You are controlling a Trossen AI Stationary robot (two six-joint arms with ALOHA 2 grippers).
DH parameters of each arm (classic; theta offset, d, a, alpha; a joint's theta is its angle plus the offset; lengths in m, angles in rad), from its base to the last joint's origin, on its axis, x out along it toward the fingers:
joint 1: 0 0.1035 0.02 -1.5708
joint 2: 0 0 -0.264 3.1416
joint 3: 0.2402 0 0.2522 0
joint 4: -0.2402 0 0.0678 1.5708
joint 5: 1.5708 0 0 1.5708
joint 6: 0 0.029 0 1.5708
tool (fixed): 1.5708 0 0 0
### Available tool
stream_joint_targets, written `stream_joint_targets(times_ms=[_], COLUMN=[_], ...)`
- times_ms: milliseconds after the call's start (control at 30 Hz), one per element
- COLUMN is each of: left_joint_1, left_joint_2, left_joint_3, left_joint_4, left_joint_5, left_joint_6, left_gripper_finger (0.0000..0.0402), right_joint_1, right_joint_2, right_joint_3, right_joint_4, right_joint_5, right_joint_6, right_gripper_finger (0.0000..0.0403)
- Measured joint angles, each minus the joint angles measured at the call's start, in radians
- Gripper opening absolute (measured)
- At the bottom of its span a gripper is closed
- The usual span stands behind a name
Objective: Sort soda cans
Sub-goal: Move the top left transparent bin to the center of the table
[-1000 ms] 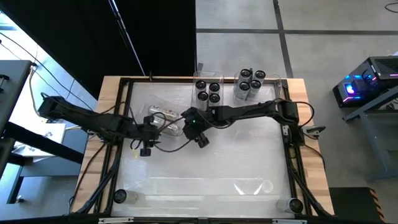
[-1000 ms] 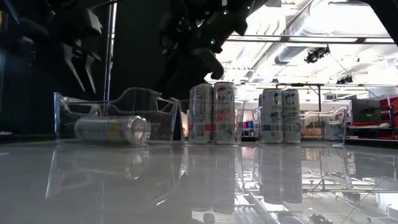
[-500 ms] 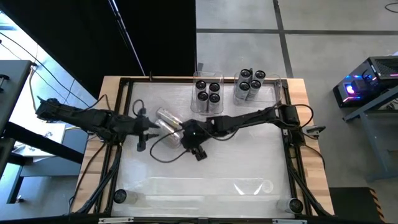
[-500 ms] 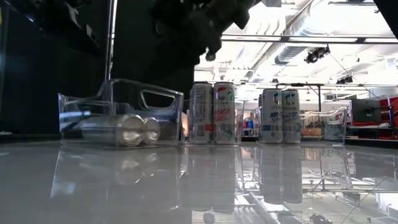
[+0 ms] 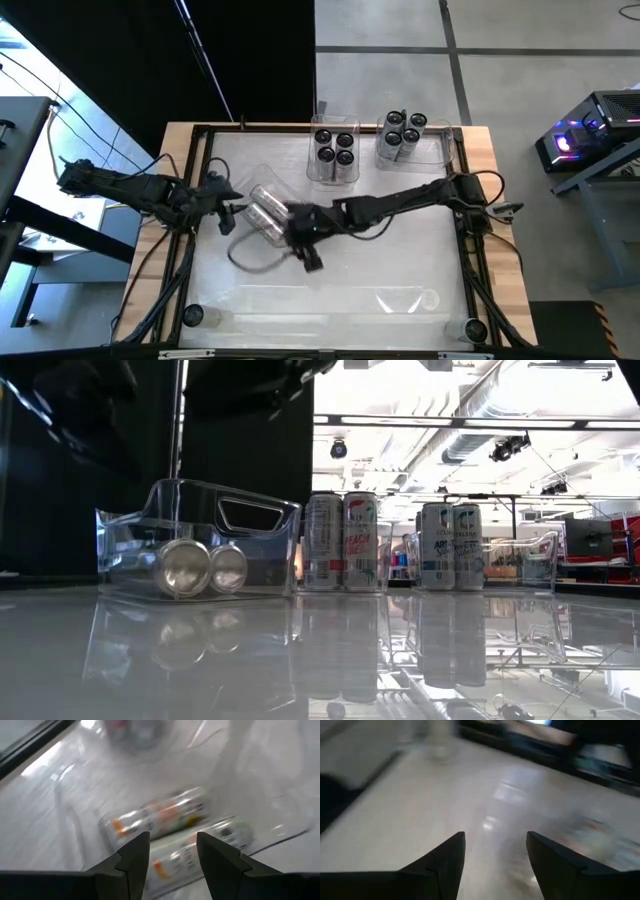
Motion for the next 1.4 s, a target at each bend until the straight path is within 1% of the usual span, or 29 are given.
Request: stream_joint_targets(times_ms=[67, 133, 200, 267, 333, 433, 500, 567, 700, 867, 1000, 1067, 1200, 1267, 1400], left_joint_1=[0.002, 0.011, 0.024, 0.039, 0.059, 0.084, 0.099, 0.113, 0.137, 0.144, 0.144, 0.145, 0.145, 0.145, 0.145], left_joint_2=[0.0, 0.004, 0.01, 0.014, 0.014, 0.013, 0.017, 0.023, 0.043, 0.069, 0.101, 0.118, 0.168, 0.194, 0.248], left_joint_3=[0.0, 0.0, 0.0, 0.0, 0.006, 0.039, 0.068, 0.096, 0.133, 0.134, 0.134, 0.134, 0.131, 0.118, 0.095], left_joint_4=[-0.046, -0.061, -0.057, -0.048, -0.049, -0.044, -0.046, -0.056, -0.08, -0.087, -0.088, -0.091, -0.105, -0.094, -0.078], left_joint_5=[-0.015, -0.015, -0.015, -0.018, -0.028, -0.072, -0.078, -0.078, -0.076, -0.048, -0.04, -0.041, -0.048, -0.053, -0.069], left_joint_6=[-0.047, -0.046, 0.003, 0.044, 0.049, -0.009, -0.028, -0.03, -0.028, -0.033, -0.065, -0.087, -0.108, -0.107, -0.098], left_gripper_finger=[0.0156, 0.0156, 0.0156, 0.0156, 0.0156, 0.0156, 0.0156, 0.0156, 0.0156, 0.0156, 0.0156, 0.0156, 0.0156, 0.0156, 0.0156], right_joint_1=[-0.019, -0.048, -0.08, -0.116, -0.146, -0.178, -0.187, -0.197, -0.217, -0.214, -0.212, -0.208, -0.189, -0.182, -0.158], right_joint_2=[-0.001, -0.001, -0.001, 0.0, 0.012, 0.052, 0.08, 0.112, 0.198, 0.295, 0.353, 0.371, 0.373, 0.373, 0.372], right_joint_3=[0.042, 0.075, 0.091, 0.092, 0.092, 0.092, 0.092, 0.107, 0.181, 0.267, 0.319, 0.333, 0.334, 0.338, 0.374], right_joint_4=[-0.053, -0.11, -0.12, -0.098, -0.064, 0.02, 0.061, 0.065, 0.004, -0.093, -0.145, -0.158, -0.235, -0.277, -0.427], right_joint_5=[0.084, 0.09, 0.07, 0.06, 0.056, 0.065, 0.083, 0.121, 0.195, 0.276, 0.289, 0.298, 0.382, 0.38, 0.381], right_joint_6=[0.047, 0.089, 0.137, 0.188, 0.219, 0.252, 0.276, 0.296, 0.314, 0.329, 0.364, 0.365, 0.378, 0.391, 0.413], right_gripper_finger=[0.0208, 0.0216, 0.0229, 0.0246, 0.0265, 0.0289, 0.0297, 0.0299, 0.03, 0.03, 0.03, 0.03, 0.03, 0.03, 0.03])
